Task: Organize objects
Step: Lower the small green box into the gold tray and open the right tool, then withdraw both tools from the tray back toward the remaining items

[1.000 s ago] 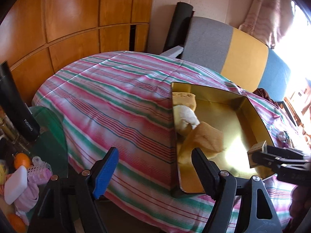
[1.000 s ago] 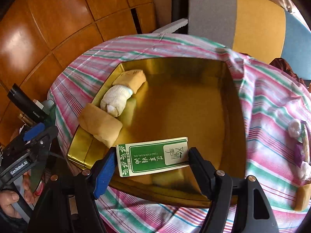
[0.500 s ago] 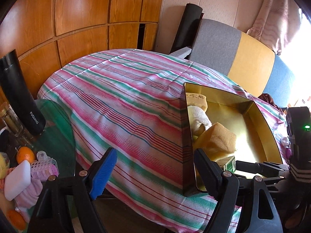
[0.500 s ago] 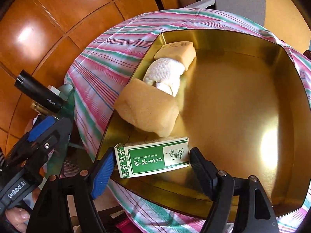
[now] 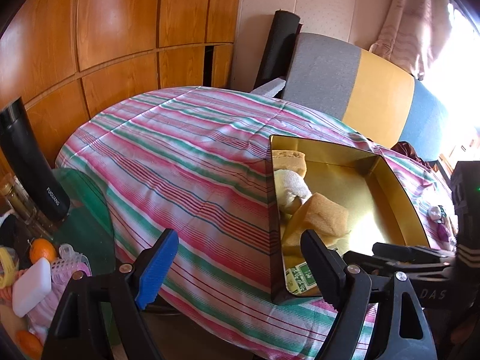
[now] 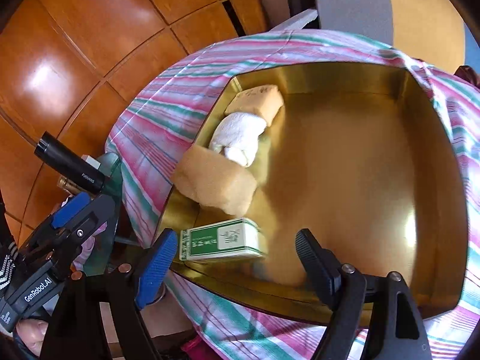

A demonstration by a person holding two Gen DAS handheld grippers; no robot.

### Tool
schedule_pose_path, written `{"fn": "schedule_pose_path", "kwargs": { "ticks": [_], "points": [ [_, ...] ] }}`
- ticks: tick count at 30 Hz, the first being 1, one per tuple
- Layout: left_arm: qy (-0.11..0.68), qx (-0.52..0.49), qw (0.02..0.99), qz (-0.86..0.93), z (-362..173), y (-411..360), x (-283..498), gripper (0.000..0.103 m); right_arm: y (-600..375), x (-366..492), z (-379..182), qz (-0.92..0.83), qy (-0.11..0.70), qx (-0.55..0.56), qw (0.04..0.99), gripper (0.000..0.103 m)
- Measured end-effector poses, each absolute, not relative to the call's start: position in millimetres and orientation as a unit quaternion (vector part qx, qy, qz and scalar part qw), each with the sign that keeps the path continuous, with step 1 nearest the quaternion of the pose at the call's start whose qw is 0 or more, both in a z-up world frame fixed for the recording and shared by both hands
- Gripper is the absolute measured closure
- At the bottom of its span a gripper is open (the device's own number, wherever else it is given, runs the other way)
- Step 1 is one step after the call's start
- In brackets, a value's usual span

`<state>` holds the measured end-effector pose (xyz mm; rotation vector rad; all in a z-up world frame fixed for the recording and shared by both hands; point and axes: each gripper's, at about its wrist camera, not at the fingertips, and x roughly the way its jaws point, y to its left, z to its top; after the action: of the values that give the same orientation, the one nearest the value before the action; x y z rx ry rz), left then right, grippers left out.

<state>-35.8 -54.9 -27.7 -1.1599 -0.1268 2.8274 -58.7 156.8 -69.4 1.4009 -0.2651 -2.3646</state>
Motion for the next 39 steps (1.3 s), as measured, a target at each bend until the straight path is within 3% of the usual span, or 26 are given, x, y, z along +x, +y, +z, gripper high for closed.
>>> {"fn": "schedule_pose_path", "kwargs": {
  "ticks": [28,36,39],
  "points": [
    [0.037,-0.367,0.145,0.918,-8.0,42.9,-24.3,0.018,390.4,-9.9,-21.1,-0.898,-0.115,0.421,-0.054,0.02],
    [0.052,-0.375,0.197,0.904,-7.1,82.6,-24.3,0.018,508.9,14.7,-9.5,-0.894,-0.131,0.368,-0.219,0.02],
    [0.065,-0.375,0.228,0.896,-5.2,102.7,-22.9,0.018,561.1,34.2,-16.5,-0.875,-0.181,0.342,-0.29,0.02]
  ]
}}
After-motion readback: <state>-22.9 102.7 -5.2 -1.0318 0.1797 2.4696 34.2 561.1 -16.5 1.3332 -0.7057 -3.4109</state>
